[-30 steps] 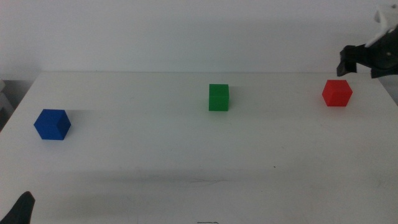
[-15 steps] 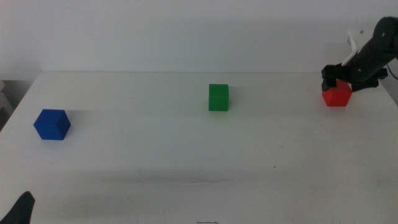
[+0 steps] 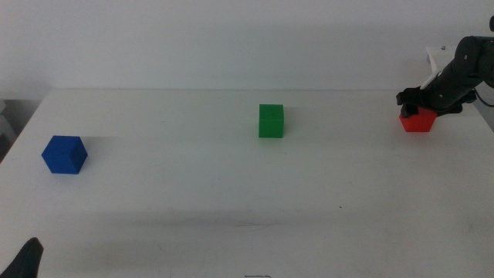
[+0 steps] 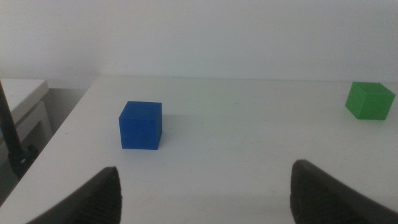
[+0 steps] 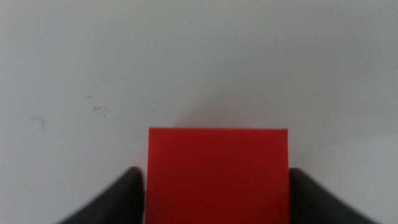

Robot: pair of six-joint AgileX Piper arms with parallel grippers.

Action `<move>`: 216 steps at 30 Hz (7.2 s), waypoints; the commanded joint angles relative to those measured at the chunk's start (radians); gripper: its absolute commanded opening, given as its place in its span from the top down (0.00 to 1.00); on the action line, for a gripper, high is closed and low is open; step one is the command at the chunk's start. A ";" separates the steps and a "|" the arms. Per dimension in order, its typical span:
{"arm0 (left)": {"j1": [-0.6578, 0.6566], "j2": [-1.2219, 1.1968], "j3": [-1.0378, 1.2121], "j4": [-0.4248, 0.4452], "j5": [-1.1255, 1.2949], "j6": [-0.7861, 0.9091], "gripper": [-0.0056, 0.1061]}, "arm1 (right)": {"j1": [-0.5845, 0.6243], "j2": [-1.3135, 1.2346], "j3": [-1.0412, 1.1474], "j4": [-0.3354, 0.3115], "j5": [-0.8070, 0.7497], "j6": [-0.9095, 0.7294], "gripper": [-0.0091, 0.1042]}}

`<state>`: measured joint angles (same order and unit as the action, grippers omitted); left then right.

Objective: Stack red cubes first, then green, then blue cubes in a specific spot.

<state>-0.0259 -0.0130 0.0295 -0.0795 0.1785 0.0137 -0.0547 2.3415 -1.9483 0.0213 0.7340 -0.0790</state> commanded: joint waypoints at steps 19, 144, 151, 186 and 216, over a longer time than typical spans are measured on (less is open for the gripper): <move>-0.001 -0.020 -0.004 -0.004 -0.084 -0.008 0.12 | 0.173 -0.572 0.501 -0.127 -0.198 0.269 0.93; -0.001 -0.020 -0.004 -0.004 -0.084 -0.008 0.12 | 0.619 0.167 -0.538 -0.415 0.213 0.720 0.21; -0.001 -0.020 -0.004 -0.004 -0.084 -0.008 0.12 | 0.621 0.172 -0.538 -0.417 0.211 0.747 0.22; -0.001 -0.020 -0.004 -0.004 -0.084 -0.008 0.12 | 0.740 0.040 -0.544 -0.547 0.418 0.719 0.89; -0.001 -0.020 -0.004 -0.004 -0.084 -0.007 0.12 | 0.968 -0.429 -0.169 -0.666 0.522 0.893 0.93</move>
<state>-0.0251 -0.0132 0.0295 -0.0795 0.1785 0.0137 0.9102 2.0208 -2.1546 -0.5817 1.2439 0.7922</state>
